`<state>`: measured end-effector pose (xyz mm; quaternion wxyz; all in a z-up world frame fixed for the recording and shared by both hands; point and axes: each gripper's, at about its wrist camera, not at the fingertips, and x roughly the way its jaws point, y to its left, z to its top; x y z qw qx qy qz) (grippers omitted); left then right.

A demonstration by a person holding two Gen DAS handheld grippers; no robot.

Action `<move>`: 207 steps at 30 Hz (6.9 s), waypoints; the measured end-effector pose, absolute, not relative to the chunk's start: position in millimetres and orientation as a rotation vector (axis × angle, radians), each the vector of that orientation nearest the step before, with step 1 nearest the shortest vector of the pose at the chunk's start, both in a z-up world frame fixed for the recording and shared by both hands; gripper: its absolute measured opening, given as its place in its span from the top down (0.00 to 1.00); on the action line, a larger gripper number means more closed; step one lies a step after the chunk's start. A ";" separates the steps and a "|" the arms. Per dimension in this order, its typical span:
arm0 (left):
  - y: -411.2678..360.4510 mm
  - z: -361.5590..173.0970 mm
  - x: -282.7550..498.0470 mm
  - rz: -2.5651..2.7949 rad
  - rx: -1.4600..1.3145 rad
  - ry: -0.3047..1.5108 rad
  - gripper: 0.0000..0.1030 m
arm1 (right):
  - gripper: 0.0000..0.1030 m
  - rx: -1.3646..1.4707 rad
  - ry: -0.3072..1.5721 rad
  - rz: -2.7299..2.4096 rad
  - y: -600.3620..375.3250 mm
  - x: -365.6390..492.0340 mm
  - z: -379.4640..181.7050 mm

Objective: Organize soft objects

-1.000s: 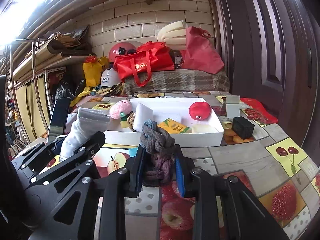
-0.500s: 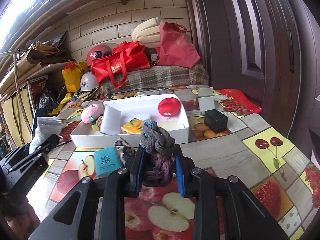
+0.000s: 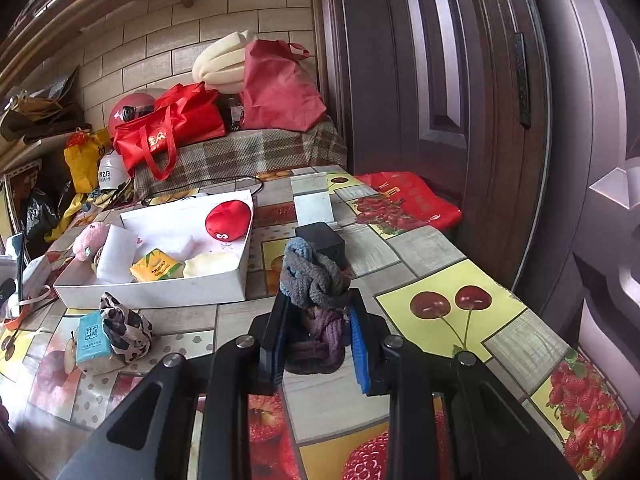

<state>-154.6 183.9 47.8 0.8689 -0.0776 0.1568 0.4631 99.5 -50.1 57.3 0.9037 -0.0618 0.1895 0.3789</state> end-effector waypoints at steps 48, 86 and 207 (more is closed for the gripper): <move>255.3 56.4 -27.1 0.879 -0.135 0.358 0.65 | 0.72 -0.211 0.299 0.938 108.3 91.1 64.0; 290.6 55.7 -0.5 0.963 -0.128 0.402 0.02 | 0.14 -0.236 0.303 0.887 161.8 109.6 66.1; 119.0 56.0 -116.0 0.687 -0.126 0.317 0.52 | 0.76 -0.192 0.369 1.030 15.5 10.1 57.3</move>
